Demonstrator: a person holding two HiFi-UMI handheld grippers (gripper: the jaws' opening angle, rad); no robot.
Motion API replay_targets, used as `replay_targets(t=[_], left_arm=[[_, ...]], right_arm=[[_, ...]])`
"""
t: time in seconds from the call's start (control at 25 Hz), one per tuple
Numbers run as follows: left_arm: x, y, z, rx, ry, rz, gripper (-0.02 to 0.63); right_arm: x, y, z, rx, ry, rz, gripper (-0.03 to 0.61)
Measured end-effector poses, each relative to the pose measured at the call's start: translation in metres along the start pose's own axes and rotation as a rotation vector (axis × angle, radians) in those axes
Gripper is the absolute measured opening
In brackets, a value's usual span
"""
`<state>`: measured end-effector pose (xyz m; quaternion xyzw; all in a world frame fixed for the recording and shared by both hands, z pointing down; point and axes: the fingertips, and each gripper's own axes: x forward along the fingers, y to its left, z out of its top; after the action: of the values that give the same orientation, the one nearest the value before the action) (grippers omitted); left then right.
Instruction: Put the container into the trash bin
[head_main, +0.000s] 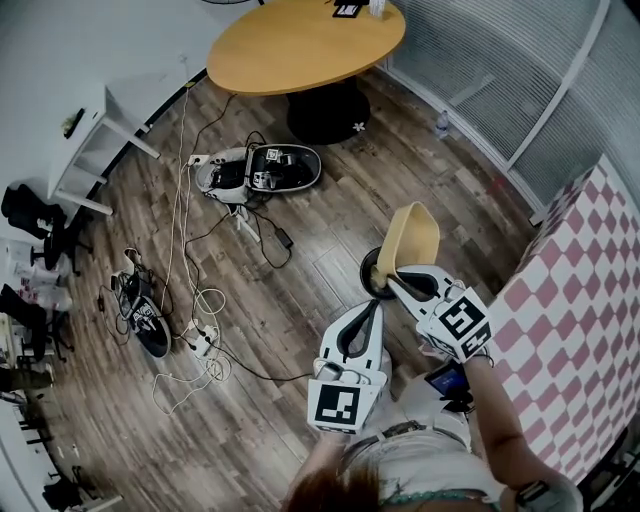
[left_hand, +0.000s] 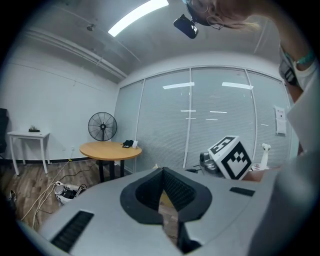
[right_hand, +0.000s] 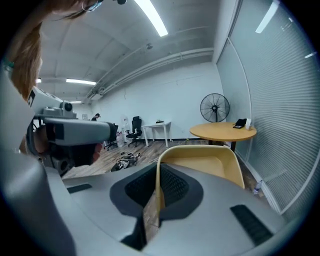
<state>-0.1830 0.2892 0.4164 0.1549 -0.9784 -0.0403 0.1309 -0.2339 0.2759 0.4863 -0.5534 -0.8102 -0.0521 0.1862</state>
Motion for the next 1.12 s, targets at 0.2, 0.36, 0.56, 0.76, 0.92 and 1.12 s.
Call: replay_targets(t=[0.2,0.36,0.56,0.76,0.92,1.12], left_arm=[[0.004,0.015,-0.011,-0.013,0.036,-0.003,0.006],[0.004,0.022,-0.029,-0.024,0.053,-0.007,0.006],[0.011,0.034,-0.047,-0.051,0.089,-0.006,0.006],[0.018,0.039,-0.068,-0.054,0.11,-0.029,0.006],[0.023,0.043,-0.082,-0.055,0.129,-0.054,0.006],[0.03,0.049,-0.093,-0.067,0.158,-0.068,0.006]], right_arm=[[0.049,-0.008,-0.053,0.051,0.106,0.053,0.005],[0.083,-0.006,-0.116,0.123,0.173,0.11,0.005],[0.12,-0.011,-0.184,0.233,0.247,0.153,0.005],[0.144,-0.008,-0.257,0.235,0.344,0.157,0.005],[0.164,-0.009,-0.303,0.259,0.41,0.157,0.005],[0.174,-0.019,-0.34,0.294,0.462,0.144,0.005]])
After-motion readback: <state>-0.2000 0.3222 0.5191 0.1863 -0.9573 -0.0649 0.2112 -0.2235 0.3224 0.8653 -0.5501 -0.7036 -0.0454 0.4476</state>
